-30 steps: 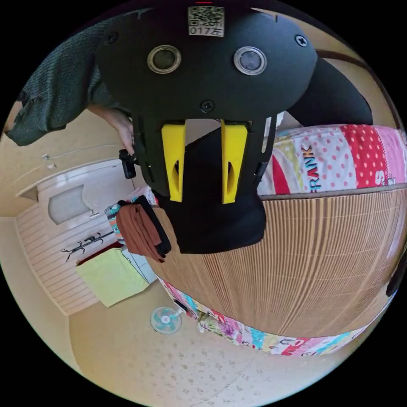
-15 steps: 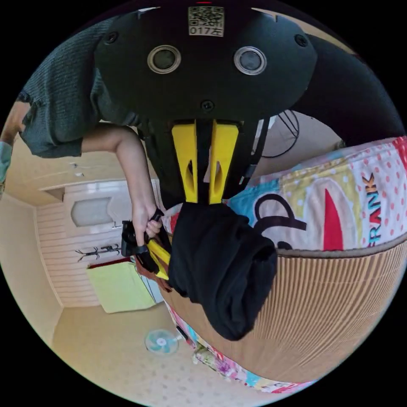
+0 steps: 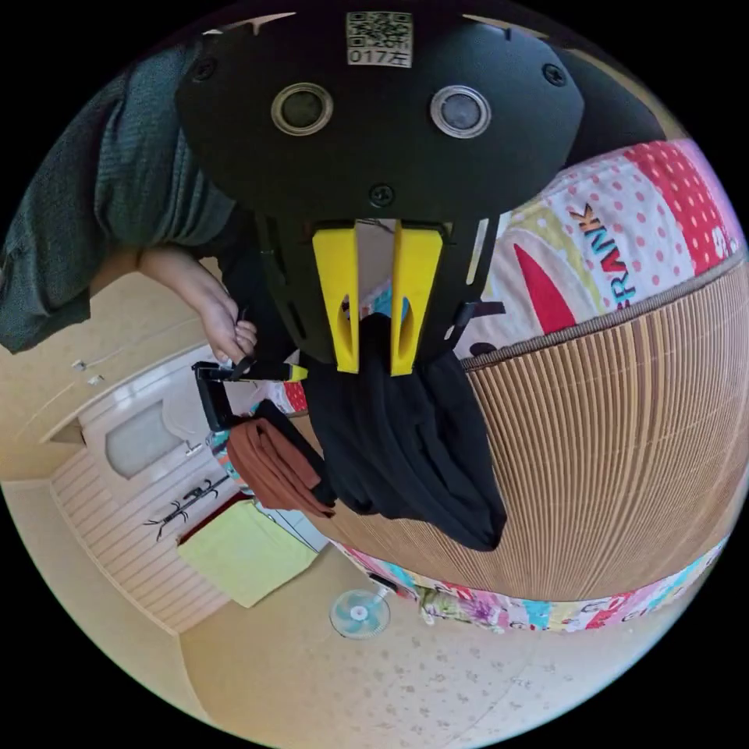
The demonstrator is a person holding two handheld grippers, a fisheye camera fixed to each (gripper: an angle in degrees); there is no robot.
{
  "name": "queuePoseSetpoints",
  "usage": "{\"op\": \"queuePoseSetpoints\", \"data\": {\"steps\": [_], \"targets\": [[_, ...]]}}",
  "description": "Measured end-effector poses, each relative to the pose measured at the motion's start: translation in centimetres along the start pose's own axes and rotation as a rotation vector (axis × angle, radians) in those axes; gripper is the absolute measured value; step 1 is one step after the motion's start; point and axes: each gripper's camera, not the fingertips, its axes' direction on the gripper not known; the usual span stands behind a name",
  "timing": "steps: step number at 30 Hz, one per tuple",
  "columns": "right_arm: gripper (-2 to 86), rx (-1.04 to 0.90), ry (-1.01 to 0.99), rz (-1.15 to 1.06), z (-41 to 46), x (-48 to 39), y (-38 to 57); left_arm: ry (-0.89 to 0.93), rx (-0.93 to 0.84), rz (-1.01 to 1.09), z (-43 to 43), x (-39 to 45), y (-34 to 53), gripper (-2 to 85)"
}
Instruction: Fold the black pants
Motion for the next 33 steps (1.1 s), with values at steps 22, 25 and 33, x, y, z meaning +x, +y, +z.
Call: {"op": "queuePoseSetpoints", "data": {"steps": [22,25,33], "targets": [[8.7,0.056,-0.163,0.122,-0.3,0.3,6.3,-0.046,0.017,0.0,3.9,0.2,7.7,9.9],[5.0,-0.029,-0.136,0.046,0.0,-1.3,3.3,-0.099,0.01,0.063,4.4,1.1,6.7,6.9],[2.9,0.257,0.116,-0.072,-10.4,-6.9,-0.7,0.112,-0.022,0.449,-1.8,4.5,3.8,-0.6]]}}
